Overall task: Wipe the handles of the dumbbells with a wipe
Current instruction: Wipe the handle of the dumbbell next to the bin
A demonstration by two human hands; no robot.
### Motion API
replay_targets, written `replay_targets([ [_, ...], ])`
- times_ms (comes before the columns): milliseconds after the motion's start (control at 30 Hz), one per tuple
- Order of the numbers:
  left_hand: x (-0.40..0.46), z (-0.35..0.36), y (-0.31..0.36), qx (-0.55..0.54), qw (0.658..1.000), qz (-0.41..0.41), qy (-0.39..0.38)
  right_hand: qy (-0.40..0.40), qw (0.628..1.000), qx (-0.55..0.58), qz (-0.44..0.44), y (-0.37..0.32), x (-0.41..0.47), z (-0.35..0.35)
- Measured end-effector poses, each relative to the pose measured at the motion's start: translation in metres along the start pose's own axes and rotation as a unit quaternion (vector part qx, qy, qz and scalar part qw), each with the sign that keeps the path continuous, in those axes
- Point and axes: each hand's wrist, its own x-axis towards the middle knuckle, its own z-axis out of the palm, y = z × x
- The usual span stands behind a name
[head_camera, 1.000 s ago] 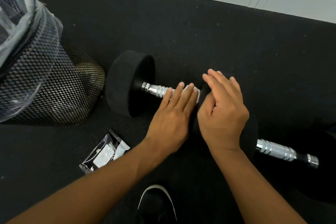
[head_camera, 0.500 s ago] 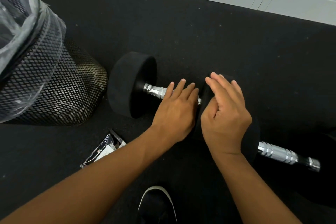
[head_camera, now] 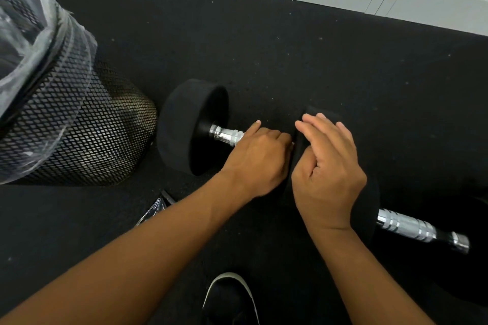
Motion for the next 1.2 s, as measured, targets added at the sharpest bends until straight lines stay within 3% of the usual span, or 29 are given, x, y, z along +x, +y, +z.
replay_targets([
  [67,0.006,0.002,-0.004,0.006,1.000,0.018,-0.009,0.003,1.000,-0.003,0.000,0.000,-0.001,0.001],
  [300,-0.057,0.030,0.009,-0.077,0.991,0.007,0.107,-0.001,1.000,-0.013,-0.011,-0.001,-0.001,-0.002],
  [367,-0.074,0.034,0.022,-0.166,0.977,-0.033,0.131,0.000,1.000,-0.012,-0.009,-0.002,-0.001,-0.001],
  [433,-0.090,0.035,0.031,-0.311,0.929,-0.131,0.152,0.000,1.000,-0.005,-0.002,-0.002,-0.001,0.000],
  [500,-0.096,0.032,0.035,-0.451,0.835,-0.276,0.153,-0.006,1.000,-0.006,0.001,-0.004,0.001,-0.001],
  [567,-0.090,0.030,0.027,-0.622,0.653,-0.405,0.153,-0.016,1.000,-0.010,-0.002,-0.005,0.001,-0.002],
  [633,-0.080,0.027,0.011,-0.750,0.455,-0.453,0.161,-0.021,1.000,-0.015,-0.005,-0.006,0.001,-0.003],
  [667,-0.074,0.025,0.002,-0.783,0.395,-0.451,0.165,-0.023,1.000,-0.018,-0.004,-0.006,0.001,-0.003],
  [700,-0.068,0.021,-0.005,-0.806,0.355,-0.441,0.172,-0.026,0.999,-0.020,-0.003,-0.007,0.001,-0.003],
  [767,-0.055,0.014,-0.015,-0.837,0.309,-0.411,0.185,-0.034,0.999,-0.021,0.001,-0.007,0.001,-0.004],
  [833,-0.040,0.007,-0.018,-0.855,0.270,-0.394,0.202,-0.036,0.999,-0.017,0.006,-0.008,0.001,-0.005],
  [900,-0.031,0.005,-0.017,-0.860,0.253,-0.390,0.212,-0.036,0.999,-0.008,0.011,-0.009,0.003,-0.005],
  [967,-0.035,0.008,-0.008,-0.860,0.256,-0.390,0.205,-0.037,0.999,-0.005,0.014,-0.009,0.003,-0.005],
  [1133,-0.059,0.016,0.019,-0.860,0.306,-0.383,0.143,-0.030,0.999,-0.005,0.014,-0.009,0.002,-0.003],
  [1200,-0.048,0.015,0.007,-0.859,0.282,-0.387,0.181,-0.027,1.000,-0.010,0.008,-0.008,0.000,-0.002],
])
